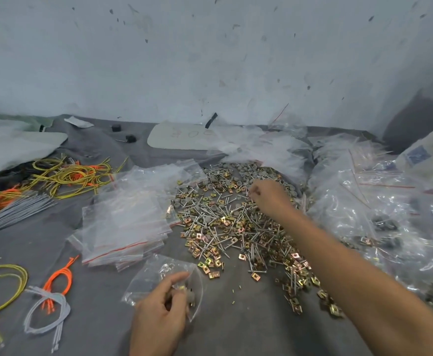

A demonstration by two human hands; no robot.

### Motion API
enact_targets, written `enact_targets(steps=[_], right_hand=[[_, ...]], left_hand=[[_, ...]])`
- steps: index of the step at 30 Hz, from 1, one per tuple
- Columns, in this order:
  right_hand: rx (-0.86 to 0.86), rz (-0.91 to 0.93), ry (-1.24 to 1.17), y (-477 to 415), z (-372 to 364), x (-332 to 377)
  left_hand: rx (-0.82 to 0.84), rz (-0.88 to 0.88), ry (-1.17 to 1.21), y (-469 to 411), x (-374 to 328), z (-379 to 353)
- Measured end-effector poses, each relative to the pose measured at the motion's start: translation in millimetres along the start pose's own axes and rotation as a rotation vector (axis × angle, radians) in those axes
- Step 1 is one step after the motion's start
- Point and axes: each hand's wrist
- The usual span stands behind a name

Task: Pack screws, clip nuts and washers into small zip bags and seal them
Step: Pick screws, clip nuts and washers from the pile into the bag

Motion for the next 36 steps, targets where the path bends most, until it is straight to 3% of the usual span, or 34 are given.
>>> enact_targets(steps=[12,14,17,20,23,27,32,36], right_hand=[[0.104,0.162,0.373,-35.3,-5.6,-3.0],[0.078,0.129,0.253,-26.2,2.9,2.9],[-0.006,0.092,-0.135,16.9,19.9,20.1],[0.006,0.185,-0.493,97.0,28.8,39.2],[0.023,0.25,-0.688,171.9,19.7,55.5],[0.051,0.279,-0.587,211.0,-3.4,73.9],[0.031,0.353,-0.318,212.9,-19.5,84.3],[0.066,0.415,-0.256,206.3,-18.9,91.5]], left_hand=[[0.011,-0.019,0.045,-2.9,-0.2,1.5],[0.008,-0.005,0.044,-2.4,-1.8,1.4],[0.011,0.01,0.045,-1.8,-5.5,0.9],[0.005,0.006,0.044,0.5,-8.7,0.9],[0.004,0.008,0.029,2.0,-11.1,0.4],[0.015,0.007,-0.013,3.1,-13.7,2.0],[0.013,0.007,0.004,7.1,-18.6,0.9],[0.006,0.015,-0.014,5.7,-17.7,1.6]])
Point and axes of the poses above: each hand's wrist, its own y-axis away from the middle knuckle, its own z-axis out of the back of the hand, x = y × z, and after that the axes turned 12 degrees about y, right-handed
